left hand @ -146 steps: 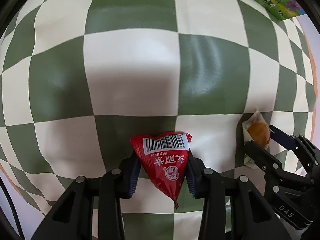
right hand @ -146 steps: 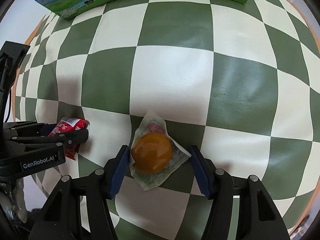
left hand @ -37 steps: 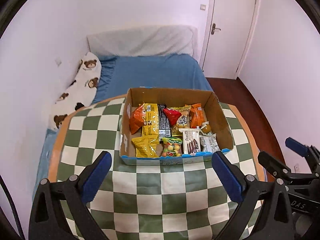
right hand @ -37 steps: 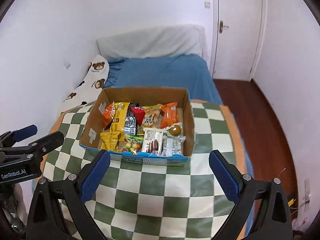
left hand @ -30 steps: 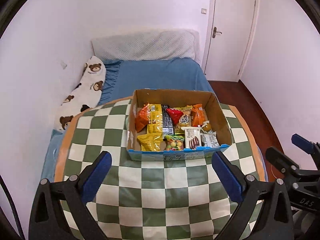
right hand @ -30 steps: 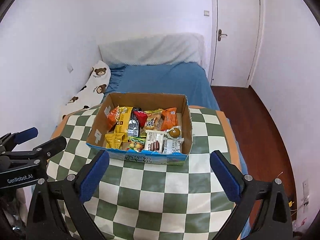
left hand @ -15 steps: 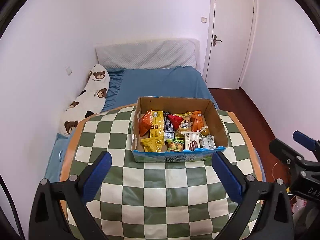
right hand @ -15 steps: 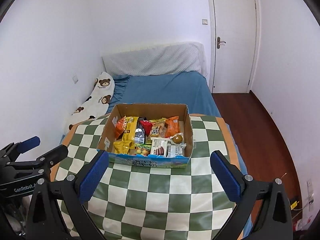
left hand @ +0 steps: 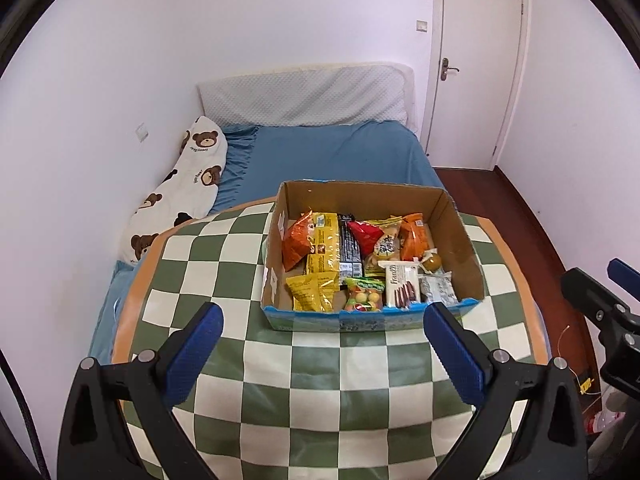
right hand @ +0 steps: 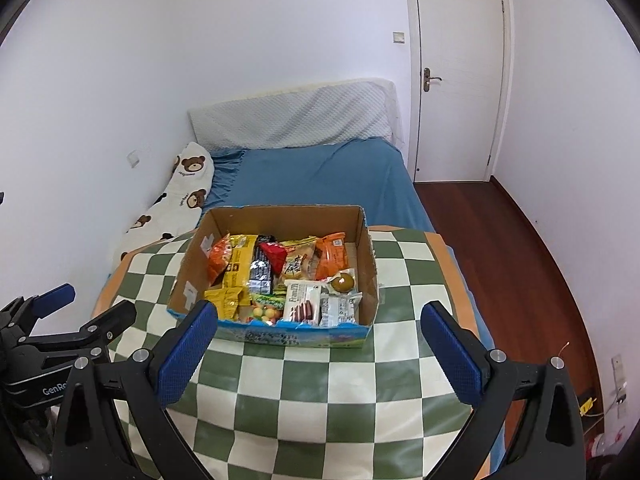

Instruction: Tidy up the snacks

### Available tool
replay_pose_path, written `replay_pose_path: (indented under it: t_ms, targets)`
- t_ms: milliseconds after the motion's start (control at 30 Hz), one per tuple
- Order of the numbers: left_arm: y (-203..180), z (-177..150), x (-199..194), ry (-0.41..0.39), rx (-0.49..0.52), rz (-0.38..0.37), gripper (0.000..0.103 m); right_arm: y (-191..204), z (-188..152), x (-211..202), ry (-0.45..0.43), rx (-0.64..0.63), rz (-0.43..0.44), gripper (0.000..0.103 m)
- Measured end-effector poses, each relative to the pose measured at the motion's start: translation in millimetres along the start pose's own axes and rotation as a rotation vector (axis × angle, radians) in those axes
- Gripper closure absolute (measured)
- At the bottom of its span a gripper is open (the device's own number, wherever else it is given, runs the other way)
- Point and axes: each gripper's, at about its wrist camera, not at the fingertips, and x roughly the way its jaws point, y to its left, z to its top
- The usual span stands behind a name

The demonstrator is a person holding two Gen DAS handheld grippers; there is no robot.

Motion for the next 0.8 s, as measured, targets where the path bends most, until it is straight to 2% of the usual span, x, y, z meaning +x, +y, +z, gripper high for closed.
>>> replay_pose_path:
  t_ms: [267,467,800]
  targets:
    - [-1.7,7.9,34.7,0.038,-0.012,0.019,0.0,-8.1,4.4,40.0,0.039,0.024,-0.013,0.0]
    - [-3.6,9.1,42.8,0.051,-0.006,0.018,0.0,-15.9,-1.9,64.5,0.089,0.033,-0.02,0.0]
    - [-8.3,8.3,45.2,0.066,0.002,0.001,0.0,-17.5,-3.9,69.6,0.099,0.036,-0.028,0.0]
